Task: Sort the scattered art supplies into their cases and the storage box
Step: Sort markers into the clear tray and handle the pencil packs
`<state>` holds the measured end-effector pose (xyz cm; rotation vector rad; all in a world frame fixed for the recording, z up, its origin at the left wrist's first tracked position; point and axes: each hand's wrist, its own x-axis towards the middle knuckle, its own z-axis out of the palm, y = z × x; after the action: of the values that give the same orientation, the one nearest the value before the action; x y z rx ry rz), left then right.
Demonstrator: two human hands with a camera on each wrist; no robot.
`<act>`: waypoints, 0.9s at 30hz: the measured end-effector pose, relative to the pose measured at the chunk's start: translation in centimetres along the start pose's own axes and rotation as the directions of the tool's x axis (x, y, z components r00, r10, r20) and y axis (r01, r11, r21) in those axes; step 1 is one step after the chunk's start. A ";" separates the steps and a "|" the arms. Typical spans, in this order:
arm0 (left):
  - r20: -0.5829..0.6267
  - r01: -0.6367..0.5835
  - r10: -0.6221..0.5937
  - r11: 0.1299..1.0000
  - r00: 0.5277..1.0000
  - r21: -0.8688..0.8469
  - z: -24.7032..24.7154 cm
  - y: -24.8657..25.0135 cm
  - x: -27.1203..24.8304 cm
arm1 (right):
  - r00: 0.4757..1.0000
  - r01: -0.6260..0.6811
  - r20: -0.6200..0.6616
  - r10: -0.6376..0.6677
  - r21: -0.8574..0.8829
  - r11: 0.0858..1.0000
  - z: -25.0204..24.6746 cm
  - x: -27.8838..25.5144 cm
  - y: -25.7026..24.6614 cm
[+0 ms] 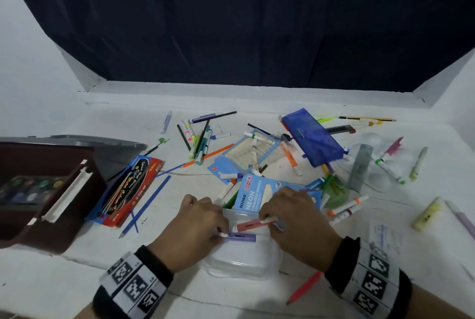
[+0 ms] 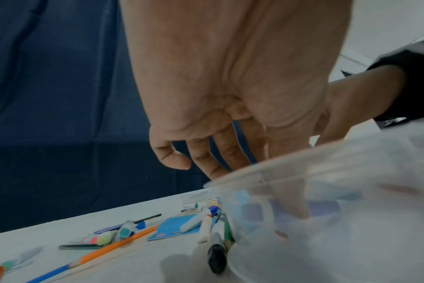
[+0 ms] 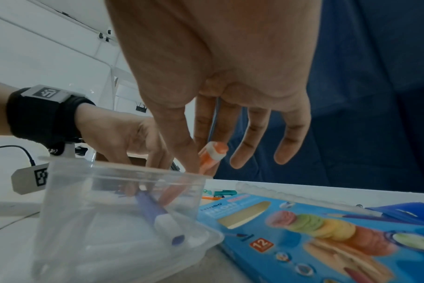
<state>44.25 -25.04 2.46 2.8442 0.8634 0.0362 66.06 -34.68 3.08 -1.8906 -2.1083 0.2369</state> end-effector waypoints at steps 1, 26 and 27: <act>0.014 -0.011 0.011 1.000 1.000 0.015 0.3 0.0 0.2 | 1.000 -0.014 -0.004 0.014 0.004 1.000 0.2 0.0 -0.1; 0.043 0.113 -0.107 0.982 0.993 -0.152 0.4 -1.6 -1.1 | 0.989 -0.046 0.138 0.060 -0.106 0.993 1.9 1.3 -2.2; 0.062 0.111 -0.105 0.986 0.993 -0.121 0.3 -1.3 -0.8 | 0.987 -0.046 0.148 0.061 -0.103 0.994 2.0 1.4 -2.2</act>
<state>42.85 -24.47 1.93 2.6667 0.9669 -0.0023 63.22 -33.39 2.07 -2.0478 -2.2065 0.3012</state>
